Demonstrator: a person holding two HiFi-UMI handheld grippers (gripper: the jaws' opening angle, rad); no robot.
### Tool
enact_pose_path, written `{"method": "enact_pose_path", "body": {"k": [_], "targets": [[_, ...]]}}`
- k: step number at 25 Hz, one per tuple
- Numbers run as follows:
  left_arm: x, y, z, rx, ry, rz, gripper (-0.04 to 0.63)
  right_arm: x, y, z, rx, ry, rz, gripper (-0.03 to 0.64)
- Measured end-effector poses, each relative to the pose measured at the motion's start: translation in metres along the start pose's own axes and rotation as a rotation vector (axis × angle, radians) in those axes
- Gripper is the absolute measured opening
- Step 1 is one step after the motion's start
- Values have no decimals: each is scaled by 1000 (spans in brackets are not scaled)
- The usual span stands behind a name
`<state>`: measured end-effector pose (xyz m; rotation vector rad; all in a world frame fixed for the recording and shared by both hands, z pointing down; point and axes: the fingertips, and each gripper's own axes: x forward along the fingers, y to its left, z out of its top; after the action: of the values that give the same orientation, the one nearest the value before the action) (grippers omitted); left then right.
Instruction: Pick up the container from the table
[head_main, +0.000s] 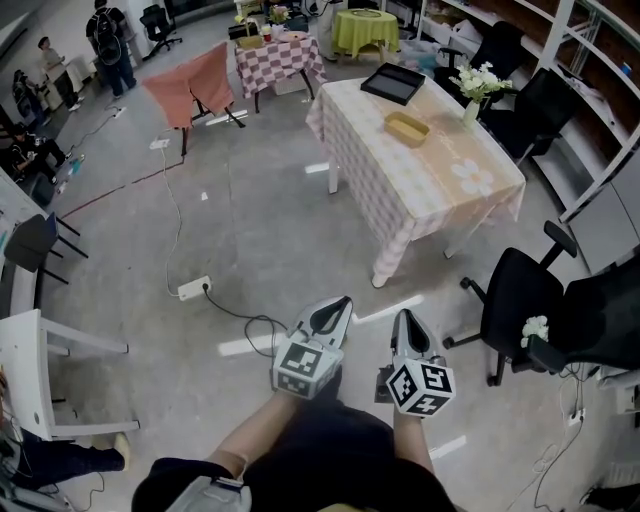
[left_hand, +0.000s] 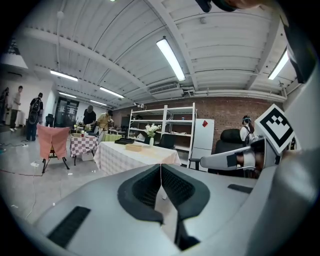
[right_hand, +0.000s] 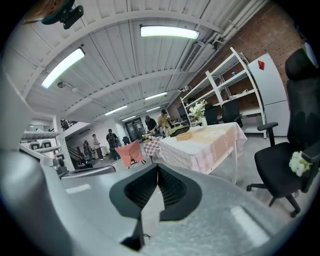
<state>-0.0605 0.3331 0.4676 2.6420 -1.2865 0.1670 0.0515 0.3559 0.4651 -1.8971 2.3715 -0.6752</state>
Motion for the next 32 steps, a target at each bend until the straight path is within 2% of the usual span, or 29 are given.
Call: {"method": "enact_pose_path", "body": {"k": [5,14,32], "targets": [[23,11,12,-16,-1,-7,12,23,-8,15,2,-4,-7,5],[68,33,32,3,3,-33,12,63,-33,41,17,-14,-52,5],[139,101,60,13,5,-86,12,157,-35,67,26,-33,-92,5]]}}
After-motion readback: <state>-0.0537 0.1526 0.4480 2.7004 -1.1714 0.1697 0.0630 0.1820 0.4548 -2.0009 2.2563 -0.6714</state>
